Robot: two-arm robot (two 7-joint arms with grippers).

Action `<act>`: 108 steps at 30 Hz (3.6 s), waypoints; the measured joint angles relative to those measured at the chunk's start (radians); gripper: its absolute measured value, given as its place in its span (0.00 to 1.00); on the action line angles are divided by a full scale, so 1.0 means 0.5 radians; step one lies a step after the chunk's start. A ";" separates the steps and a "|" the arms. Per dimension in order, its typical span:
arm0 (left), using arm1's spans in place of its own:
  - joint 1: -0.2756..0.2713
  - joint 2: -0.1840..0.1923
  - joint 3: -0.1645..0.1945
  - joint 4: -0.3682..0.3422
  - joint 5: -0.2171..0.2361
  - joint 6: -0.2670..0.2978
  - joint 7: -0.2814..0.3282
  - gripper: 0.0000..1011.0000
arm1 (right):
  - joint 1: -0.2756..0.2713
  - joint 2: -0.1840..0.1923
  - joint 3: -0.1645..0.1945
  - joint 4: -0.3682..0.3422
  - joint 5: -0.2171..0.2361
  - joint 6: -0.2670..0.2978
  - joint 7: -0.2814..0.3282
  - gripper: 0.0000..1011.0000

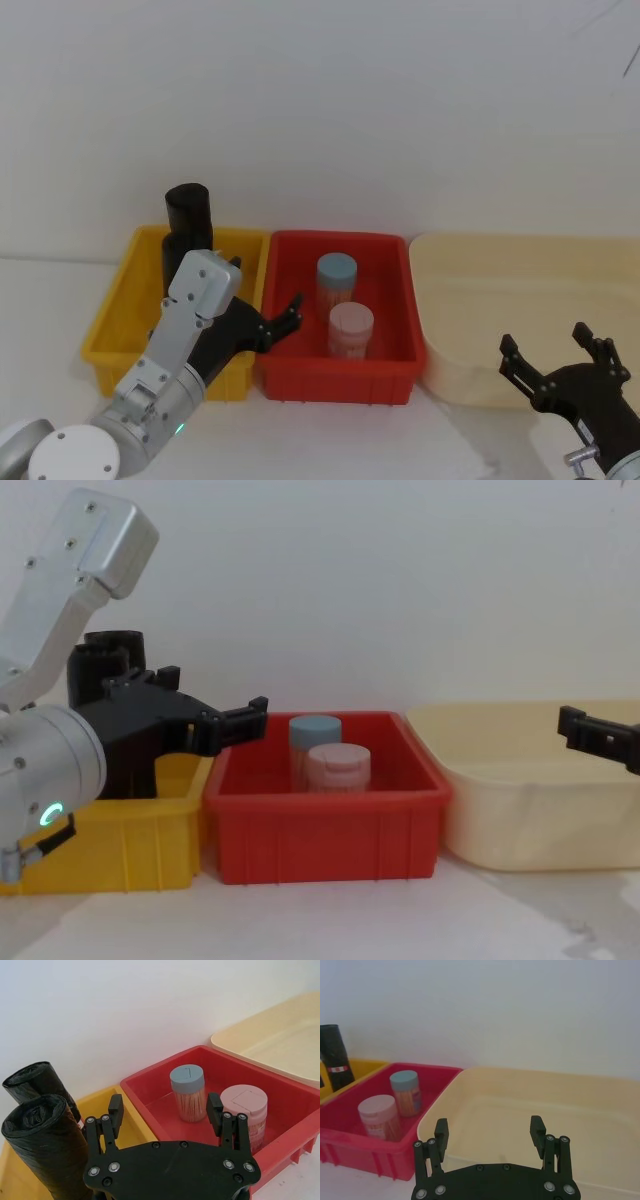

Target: Pick up the garbage bag with the one hand and transfer it to the other hand.

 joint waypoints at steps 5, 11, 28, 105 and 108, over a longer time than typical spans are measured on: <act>0.000 0.000 0.000 0.000 0.000 0.000 0.000 0.99 | -0.009 0.022 0.005 -0.026 0.026 0.016 0.052 0.99; 0.000 0.000 0.000 0.000 0.000 0.000 0.000 0.99 | -0.005 0.055 -0.003 -0.062 0.060 0.053 0.145 0.99; 0.000 0.000 0.000 0.000 0.000 0.000 0.000 0.99 | 0.276 0.057 -0.236 -0.010 0.050 0.280 0.407 0.99; 0.000 0.000 0.000 0.000 0.000 0.000 0.000 0.99 | 1.192 -0.313 -0.722 0.952 -0.374 0.682 0.623 0.66; 0.000 0.000 0.000 0.000 0.000 0.000 0.000 0.99 | 1.193 -0.313 -0.721 0.953 -0.376 0.681 0.623 0.66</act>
